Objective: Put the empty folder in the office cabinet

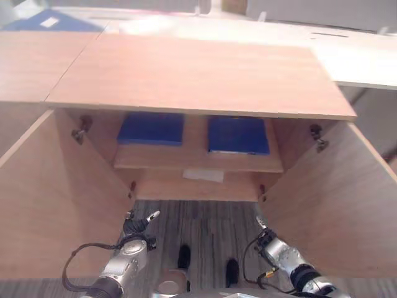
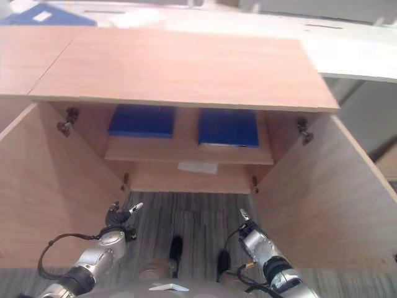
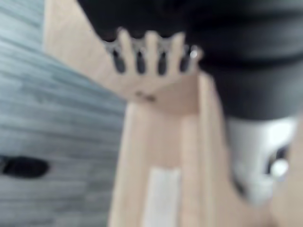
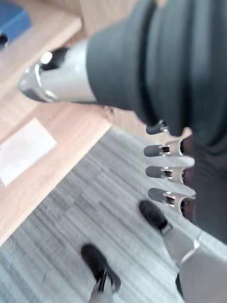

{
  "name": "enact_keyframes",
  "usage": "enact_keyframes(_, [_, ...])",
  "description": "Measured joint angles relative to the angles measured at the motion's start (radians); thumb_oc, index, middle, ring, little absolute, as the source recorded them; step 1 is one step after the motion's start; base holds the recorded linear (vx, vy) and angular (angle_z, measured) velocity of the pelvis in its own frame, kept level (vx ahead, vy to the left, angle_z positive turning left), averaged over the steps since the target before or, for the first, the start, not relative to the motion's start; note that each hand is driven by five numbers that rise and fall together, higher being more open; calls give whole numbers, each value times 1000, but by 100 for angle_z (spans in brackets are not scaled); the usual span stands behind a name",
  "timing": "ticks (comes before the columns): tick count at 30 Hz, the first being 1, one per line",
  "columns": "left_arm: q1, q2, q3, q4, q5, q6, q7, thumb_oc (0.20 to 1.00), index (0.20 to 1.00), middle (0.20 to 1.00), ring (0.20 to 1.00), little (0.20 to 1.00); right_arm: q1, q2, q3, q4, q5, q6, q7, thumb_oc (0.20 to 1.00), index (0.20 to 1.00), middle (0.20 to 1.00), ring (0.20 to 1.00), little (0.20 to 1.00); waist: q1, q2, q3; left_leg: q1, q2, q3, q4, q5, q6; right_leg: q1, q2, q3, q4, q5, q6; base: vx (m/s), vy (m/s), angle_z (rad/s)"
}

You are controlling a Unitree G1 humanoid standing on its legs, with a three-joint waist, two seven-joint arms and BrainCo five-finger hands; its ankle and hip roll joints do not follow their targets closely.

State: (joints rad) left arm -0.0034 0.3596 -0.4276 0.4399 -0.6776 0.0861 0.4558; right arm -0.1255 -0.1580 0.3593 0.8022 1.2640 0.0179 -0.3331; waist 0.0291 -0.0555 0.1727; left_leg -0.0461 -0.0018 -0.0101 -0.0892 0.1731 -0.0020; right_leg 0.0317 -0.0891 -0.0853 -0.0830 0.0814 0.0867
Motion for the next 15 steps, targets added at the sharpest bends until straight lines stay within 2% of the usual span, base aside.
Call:
enact_keyframes(1, [0, -9, 2, 0, 1, 0, 6, 1000, 1000, 1000, 1000, 1000, 28, 0, 8, -29, -27, -39, -4, 1000, 1000, 1000, 1000, 1000, -11, -2, -13, 1, 0, 5, 0, -2, 0, -3, 0, 7, 0, 0, 0, -50, 77, -28])
enact_keyframes(3, [1, -31, 5, -6, 12, 1, 31, 1000, 1000, 1000, 1000, 1000, 90, 7, -3, -107, -85, -159, -31, 1000, 1000, 1000, 1000, 1000, -34, -7, -22, 17, 3, 37, 0, -9, 2, -12, 0, 44, 10, 0, 0, -46, 86, -44])
enact_keyframes(5, [3, -39, 7, -8, 17, 6, 44, 1000, 1000, 1000, 1000, 1000, 121, 7, -33, -139, -148, -268, -66, 1000, 1000, 1000, 1000, 1000, -78, -5, -34, 26, 4, 63, -1, -15, 6, -12, 0, 74, 15, 1, 2, -33, 94, -48])
enact_keyframes(6, [-6, -39, 8, -8, 18, 7, 54, 1000, 1000, 1000, 1000, 1000, 124, 5, -85, -124, -186, -329, -111, 1000, 1000, 1000, 1000, 1000, -104, -4, -37, 29, 4, 76, -1, -16, 7, -12, -2, 85, 14, 4, 6, -24, 76, -32])
enact_keyframes(9, [-13, -53, 29, -5, 17, 7, 63, 1000, 1000, 1000, 1000, 1000, 124, -7, -170, -90, -171, -398, -141, 1000, 1000, 1000, 1000, 1000, -130, -2, -38, 29, 9, 85, -1, -17, 7, -13, 2, 99, 13, 9, 14, -12, 33, -17])
enact_keyframes(12, [-16, -54, 33, -5, 17, 8, 64, 1000, 1000, 1000, 1000, 1000, 125, -15, -190, -82, -146, -424, -162, 1000, 1000, 1000, 1000, 1000, -131, -1, -38, 24, 14, 85, -1, -18, 5, -18, 9, 101, 13, 8, 14, 5, 8, 0])
enact_keyframes(13, [-27, -52, 36, 30, 17, 19, 61, 1000, 1000, 1000, 1000, 1000, 145, -23, -316, -75, -144, -474, -221, 1000, 1000, 1000, 1000, 1000, -134, -7, -44, 22, 12, 109, 22, -33, -2, -28, -1, 100, -4, 8, 12, 0, 0, 0])
enact_keyframes(15, [-9, -49, 43, 42, 16, 27, 52, 1000, 1000, 1000, 1000, 1000, 168, -68, -379, -49, -145, -486, -247, 1000, 1000, 1000, 1000, 1000, -135, 5, -54, 36, 14, 116, 1, -41, 1, -6, 0, 105, -2, 12, 19, 18, -12, -1])
